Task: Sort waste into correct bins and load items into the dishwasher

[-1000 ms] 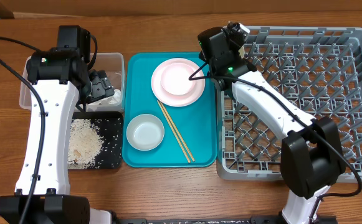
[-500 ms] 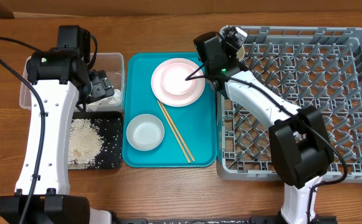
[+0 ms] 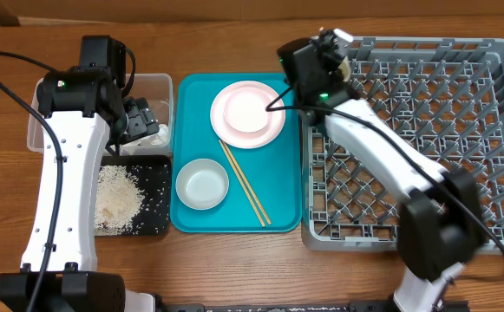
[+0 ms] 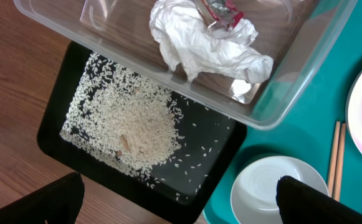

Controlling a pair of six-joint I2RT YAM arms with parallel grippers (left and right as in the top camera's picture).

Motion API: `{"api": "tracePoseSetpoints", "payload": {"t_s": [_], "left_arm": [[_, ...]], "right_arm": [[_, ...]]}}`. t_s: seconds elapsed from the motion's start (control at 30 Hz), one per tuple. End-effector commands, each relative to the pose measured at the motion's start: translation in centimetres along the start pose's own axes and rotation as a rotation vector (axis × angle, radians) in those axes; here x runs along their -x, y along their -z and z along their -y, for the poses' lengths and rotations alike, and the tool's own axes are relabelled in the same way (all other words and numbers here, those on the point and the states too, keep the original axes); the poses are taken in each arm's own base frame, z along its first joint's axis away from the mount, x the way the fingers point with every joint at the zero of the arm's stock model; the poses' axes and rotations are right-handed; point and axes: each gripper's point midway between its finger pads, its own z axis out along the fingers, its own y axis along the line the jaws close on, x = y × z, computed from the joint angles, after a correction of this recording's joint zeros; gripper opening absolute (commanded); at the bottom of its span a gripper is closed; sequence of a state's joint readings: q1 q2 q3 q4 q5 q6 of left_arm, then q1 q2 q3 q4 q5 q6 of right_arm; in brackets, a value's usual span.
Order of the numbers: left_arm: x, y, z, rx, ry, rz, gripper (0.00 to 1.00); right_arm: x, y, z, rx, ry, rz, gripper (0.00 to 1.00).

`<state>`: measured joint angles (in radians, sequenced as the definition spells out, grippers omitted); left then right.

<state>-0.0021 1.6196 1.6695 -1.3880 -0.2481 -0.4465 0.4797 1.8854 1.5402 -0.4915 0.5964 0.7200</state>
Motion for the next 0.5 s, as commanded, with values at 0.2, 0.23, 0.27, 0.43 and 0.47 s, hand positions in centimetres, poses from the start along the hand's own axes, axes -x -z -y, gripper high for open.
{"api": "tracePoseSetpoints", "payload": {"t_s": [0.2, 0.23, 0.27, 0.43, 0.47], "left_arm": [[0.4, 0.4, -0.2, 0.006, 0.009, 0.019, 1.0], [0.4, 0.4, -0.2, 0.006, 0.009, 0.019, 1.0], [0.4, 0.4, -0.2, 0.006, 0.009, 0.019, 1.0], [0.4, 0.4, -0.2, 0.006, 0.009, 0.019, 1.0], [0.4, 0.4, -0.2, 0.006, 0.009, 0.019, 1.0]], "right_arm": [[3.8, 9.6, -0.5, 0.297, 0.243, -0.111, 0.04], [3.4, 9.5, -0.4, 0.321, 0.251, -0.147, 0.04], [3.0, 9.1, -0.2, 0.349, 0.248, -0.189, 0.04], [1.2, 10.9, -3.2, 0.903, 0.382, -0.357, 0.04], [1.0, 11.7, -3.5, 1.018, 0.4, -0.378, 0.04]]}}
